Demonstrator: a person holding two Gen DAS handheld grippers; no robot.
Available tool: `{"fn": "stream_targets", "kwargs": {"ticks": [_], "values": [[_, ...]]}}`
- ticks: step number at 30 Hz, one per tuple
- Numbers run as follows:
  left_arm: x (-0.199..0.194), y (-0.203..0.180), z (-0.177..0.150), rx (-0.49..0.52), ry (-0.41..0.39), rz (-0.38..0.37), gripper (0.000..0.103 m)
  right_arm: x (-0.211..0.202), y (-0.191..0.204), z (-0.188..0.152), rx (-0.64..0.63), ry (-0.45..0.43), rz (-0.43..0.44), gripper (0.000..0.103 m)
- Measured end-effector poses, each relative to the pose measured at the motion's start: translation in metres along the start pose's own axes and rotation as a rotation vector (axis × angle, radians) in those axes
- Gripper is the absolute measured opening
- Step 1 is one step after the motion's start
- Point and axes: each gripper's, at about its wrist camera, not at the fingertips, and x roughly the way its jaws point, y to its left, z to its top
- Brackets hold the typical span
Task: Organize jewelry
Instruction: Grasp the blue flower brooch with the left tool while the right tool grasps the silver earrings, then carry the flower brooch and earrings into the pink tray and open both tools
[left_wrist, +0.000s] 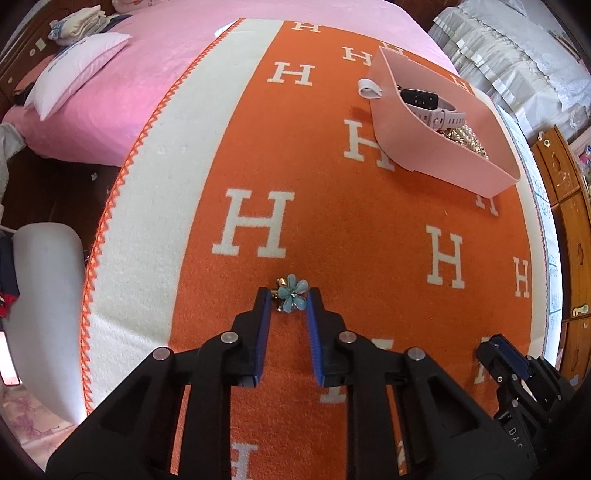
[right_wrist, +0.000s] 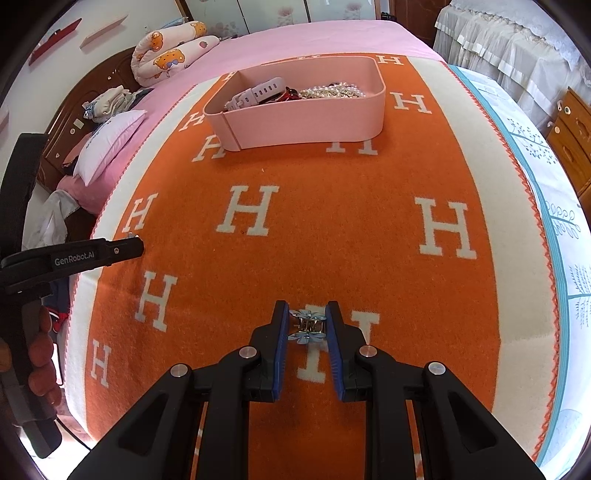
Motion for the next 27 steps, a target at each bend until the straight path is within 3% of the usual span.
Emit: {"fn": "stream_targets", "kwargs": {"ticks": [7,8,14,27], "values": [[-0.006,-0.011,0.000,0.040,-0.008,-0.012,0.015,-0.002,-0.003,0.007,0.010,-0.006,0.011,0.019],[-0.009,-0.014,0.001,0.048,-0.010,-0.019,0.011,-0.004,-0.004,0.009,0.014,-0.009,0.014,0.019],[-0.034,-0.040,0.019,0.105,-0.053,-0.069,0.011,-0.023,-0.014,0.037,0.049,-0.056,0.040,0.019],[-0.092,-0.116,0.107,0.253,-0.230,-0.194,0.011,-0.070,-0.025,0.160,0.048,-0.262,0.065,0.019]]}}
